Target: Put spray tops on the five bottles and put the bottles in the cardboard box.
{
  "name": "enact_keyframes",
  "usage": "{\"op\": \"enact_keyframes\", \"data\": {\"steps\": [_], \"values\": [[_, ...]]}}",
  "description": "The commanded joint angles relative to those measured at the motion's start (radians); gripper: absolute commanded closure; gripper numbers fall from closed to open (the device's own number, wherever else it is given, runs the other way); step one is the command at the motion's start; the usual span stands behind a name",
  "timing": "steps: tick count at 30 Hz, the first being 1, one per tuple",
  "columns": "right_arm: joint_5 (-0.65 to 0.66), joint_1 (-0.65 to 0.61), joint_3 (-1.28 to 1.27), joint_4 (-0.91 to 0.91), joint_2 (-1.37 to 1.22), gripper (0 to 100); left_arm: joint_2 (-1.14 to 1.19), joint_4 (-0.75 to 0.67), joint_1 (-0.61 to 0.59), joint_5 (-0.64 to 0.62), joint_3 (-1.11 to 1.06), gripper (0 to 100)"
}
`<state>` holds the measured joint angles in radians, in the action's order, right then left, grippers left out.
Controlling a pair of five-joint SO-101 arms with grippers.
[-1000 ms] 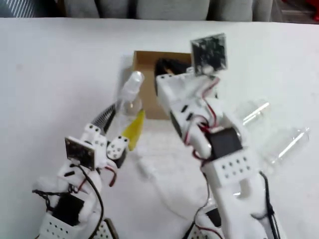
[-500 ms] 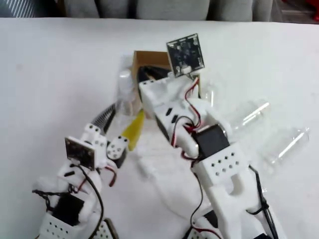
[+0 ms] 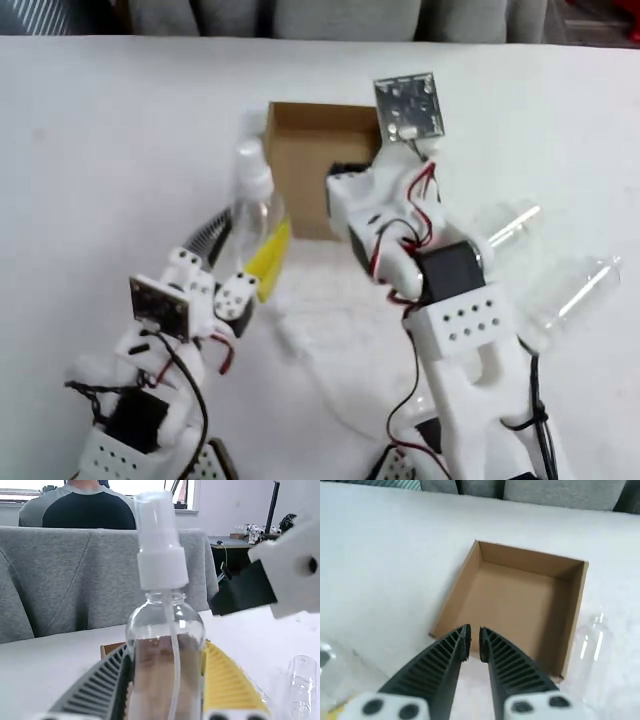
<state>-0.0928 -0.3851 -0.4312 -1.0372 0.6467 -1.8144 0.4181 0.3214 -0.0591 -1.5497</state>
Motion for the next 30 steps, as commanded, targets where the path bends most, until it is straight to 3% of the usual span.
{"op": "enact_keyframes", "data": {"steps": [1, 7, 11, 13, 17, 27, 30], "values": [[-0.002, 0.015, 0.048, -0.170, 0.002, 98.2, -0.016, -0.075, -0.008, 0.014, 0.009, 95], [0.000, 0.015, 0.029, -0.380, 0.002, 98.2, -0.015, -0.213, -0.008, 0.017, 0.011, 95], [0.014, 0.039, -0.061, -0.358, 0.002, 98.1, 0.016, -0.262, -0.008, 0.018, 0.023, 95], [0.101, 0.081, -0.114, -0.318, 0.002, 98.1, 0.084, -0.296, -0.018, 0.018, 0.052, 95], [0.279, 0.127, -0.213, -0.259, 0.002, 98.1, 0.318, -0.408, -0.068, 0.012, 0.173, 95], [0.318, 0.260, -0.463, -0.070, 0.002, 98.1, 0.960, -0.689, -0.085, 0.012, 0.468, 95], [0.390, 0.289, -0.506, -0.062, 0.002, 98.1, 1.144, -0.819, -0.085, 0.017, 0.531, 95]]}}
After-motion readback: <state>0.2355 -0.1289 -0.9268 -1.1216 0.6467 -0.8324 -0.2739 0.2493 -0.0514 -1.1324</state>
